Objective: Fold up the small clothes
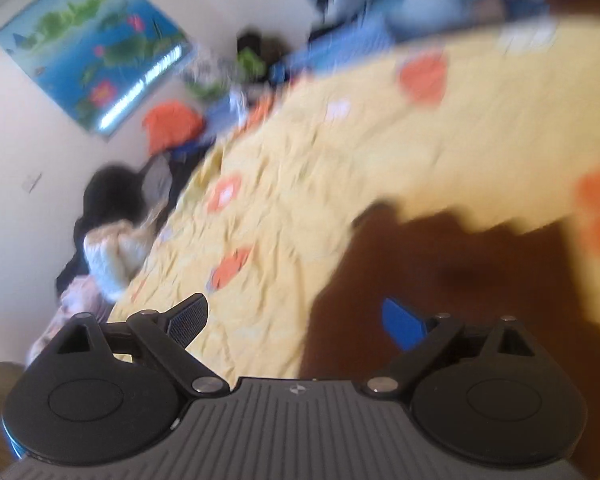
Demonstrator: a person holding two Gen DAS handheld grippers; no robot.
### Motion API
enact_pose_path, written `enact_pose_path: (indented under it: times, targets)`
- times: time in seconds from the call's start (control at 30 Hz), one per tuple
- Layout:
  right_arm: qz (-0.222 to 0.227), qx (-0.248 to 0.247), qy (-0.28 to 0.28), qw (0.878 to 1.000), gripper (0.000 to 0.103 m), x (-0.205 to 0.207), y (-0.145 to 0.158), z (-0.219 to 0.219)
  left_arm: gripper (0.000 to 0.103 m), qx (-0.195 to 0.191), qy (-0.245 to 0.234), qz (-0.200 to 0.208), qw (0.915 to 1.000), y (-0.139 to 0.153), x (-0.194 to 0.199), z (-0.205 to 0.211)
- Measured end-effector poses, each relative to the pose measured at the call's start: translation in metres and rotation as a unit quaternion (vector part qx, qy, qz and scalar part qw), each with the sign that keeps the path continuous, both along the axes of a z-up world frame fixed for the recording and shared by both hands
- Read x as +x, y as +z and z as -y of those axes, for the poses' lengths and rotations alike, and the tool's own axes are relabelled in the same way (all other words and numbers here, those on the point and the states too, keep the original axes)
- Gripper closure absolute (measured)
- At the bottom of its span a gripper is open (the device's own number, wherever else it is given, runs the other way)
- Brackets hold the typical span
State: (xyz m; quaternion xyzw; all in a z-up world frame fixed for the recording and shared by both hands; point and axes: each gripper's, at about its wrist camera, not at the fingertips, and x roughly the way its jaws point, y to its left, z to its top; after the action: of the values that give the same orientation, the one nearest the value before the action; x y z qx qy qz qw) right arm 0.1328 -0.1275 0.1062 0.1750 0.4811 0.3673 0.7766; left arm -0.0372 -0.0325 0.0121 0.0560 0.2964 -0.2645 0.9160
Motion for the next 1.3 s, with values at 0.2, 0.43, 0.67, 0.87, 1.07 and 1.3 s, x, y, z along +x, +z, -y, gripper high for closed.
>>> enact_pose_path:
  times: [0.2,0.43,0.67,0.87,1.07,1.3]
  targets:
    - [0.049,-0.007,-0.016,0.999,0.005,0.015,-0.022,-0.005,0.0,-0.025,0.005,-0.008,0.9996,-0.001,0.003,-0.012]
    - [0.085,0.047,-0.064,0.993,0.0,-0.056,0.038,0.085,0.0,-0.165,0.04,-0.024,0.9852,0.016,-0.018,-0.076]
    - [0.0,0.083,-0.194,0.978,0.002,-0.117,-0.001,0.207,0.0,-0.318,0.151,-0.172,0.92,-0.002,0.037,-0.155]
    - [-0.095,0.118,-0.142,0.978,0.04,-0.128,-0.052,0.192,0.005,-0.334,0.086,-0.268,0.8997,-0.023,0.075,-0.131]
    - [-0.079,0.06,-0.087,0.991,0.077,-0.139,-0.05,0.184,0.084,-0.259,0.086,-0.293,0.9164,-0.023,0.061,-0.123]
    - [-0.052,0.036,-0.076,0.995,0.047,-0.147,-0.03,0.196,0.058,-0.159,0.085,-0.205,0.9621,-0.001,0.042,-0.111]
